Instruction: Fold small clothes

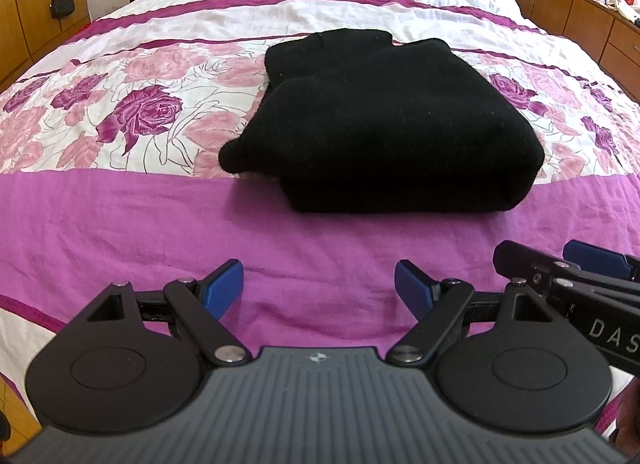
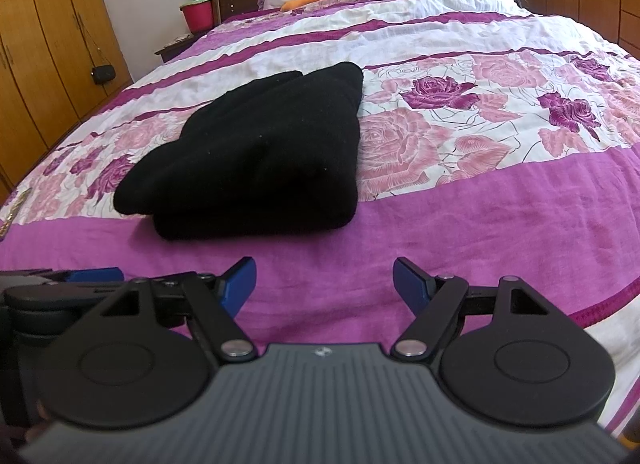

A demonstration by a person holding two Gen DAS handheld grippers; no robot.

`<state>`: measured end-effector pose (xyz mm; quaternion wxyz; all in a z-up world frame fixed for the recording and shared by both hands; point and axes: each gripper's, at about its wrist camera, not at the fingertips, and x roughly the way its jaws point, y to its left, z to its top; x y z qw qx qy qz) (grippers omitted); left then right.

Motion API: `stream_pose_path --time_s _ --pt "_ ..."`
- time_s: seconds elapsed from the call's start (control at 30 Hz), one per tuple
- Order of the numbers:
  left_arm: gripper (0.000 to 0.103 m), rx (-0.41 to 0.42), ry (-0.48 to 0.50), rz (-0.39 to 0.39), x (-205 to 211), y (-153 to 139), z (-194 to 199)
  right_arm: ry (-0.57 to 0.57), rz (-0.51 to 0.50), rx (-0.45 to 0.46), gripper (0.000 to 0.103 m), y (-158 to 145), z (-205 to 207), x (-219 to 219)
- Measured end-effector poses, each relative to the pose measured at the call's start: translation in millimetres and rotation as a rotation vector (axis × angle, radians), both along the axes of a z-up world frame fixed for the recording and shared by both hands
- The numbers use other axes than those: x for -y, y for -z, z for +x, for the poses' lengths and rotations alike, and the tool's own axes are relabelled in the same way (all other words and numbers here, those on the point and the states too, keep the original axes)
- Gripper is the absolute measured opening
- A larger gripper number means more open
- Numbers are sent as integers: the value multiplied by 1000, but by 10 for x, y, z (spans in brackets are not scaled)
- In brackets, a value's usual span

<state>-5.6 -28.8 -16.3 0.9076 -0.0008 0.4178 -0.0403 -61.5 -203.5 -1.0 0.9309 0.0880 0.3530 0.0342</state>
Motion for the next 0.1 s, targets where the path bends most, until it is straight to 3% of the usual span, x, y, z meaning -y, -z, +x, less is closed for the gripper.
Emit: stream_pose_path --time_s 0.1 --pt "86 -2 2 -1 -8 4 6 1 0 0 77 -1 -1 -2"
